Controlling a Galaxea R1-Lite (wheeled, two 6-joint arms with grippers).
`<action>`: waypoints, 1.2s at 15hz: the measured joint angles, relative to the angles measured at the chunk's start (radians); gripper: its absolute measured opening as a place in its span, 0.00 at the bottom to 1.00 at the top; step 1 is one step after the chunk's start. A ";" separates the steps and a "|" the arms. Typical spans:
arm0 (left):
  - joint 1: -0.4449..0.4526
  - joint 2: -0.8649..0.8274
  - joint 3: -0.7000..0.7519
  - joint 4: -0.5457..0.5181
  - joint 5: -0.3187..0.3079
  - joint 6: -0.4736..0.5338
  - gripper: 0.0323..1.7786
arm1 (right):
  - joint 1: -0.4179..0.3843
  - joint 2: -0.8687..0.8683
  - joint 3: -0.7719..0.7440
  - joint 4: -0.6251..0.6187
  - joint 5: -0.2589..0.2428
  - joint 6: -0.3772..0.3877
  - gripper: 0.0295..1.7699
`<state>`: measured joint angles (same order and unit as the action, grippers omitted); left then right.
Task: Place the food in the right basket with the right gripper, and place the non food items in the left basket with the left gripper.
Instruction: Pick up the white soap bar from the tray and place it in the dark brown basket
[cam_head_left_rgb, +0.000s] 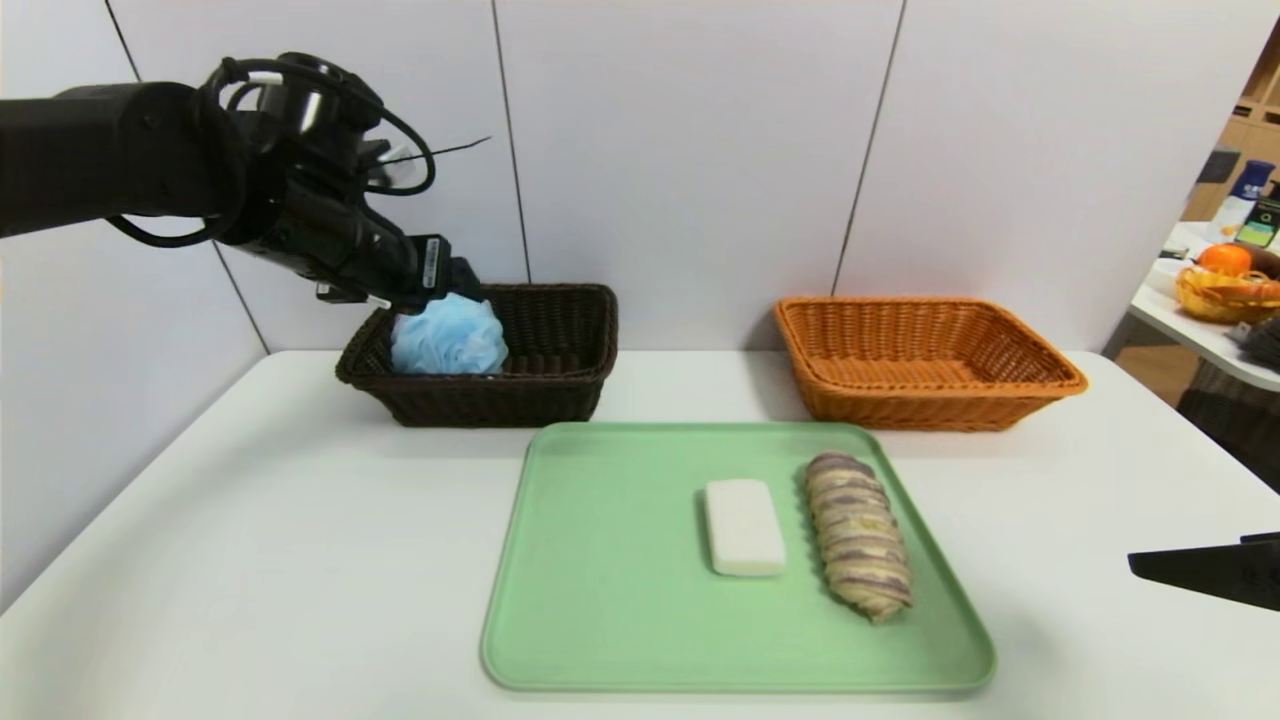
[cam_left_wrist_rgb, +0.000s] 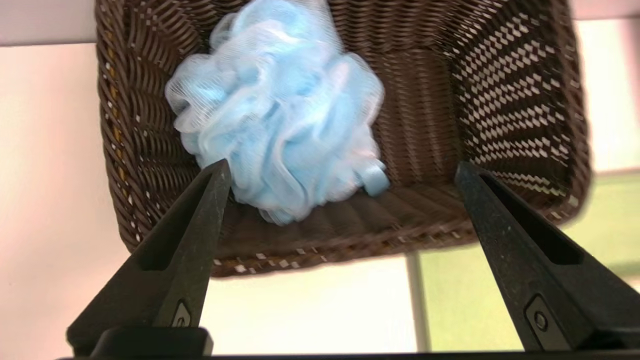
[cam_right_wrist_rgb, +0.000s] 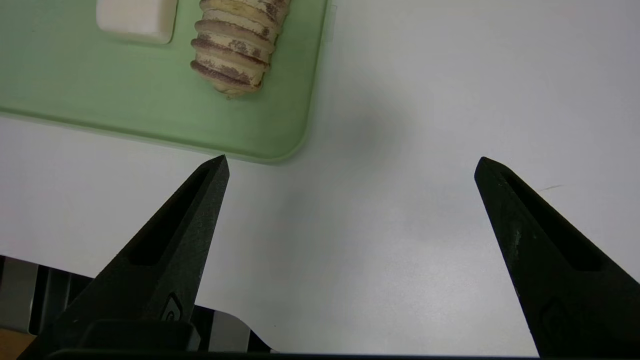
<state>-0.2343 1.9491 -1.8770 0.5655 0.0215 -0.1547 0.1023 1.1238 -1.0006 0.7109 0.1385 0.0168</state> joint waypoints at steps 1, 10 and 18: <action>-0.027 -0.022 0.010 0.021 0.001 -0.004 0.90 | 0.000 -0.002 0.003 0.000 0.000 0.000 0.96; -0.432 -0.094 0.141 0.040 0.123 -0.189 0.94 | 0.000 -0.040 0.048 -0.002 0.000 0.001 0.96; -0.651 0.056 0.129 0.038 0.200 -0.290 0.95 | -0.007 -0.076 0.087 -0.002 0.000 0.001 0.96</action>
<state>-0.8851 2.0051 -1.7483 0.6032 0.2217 -0.4445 0.0955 1.0481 -0.9134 0.7089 0.1381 0.0181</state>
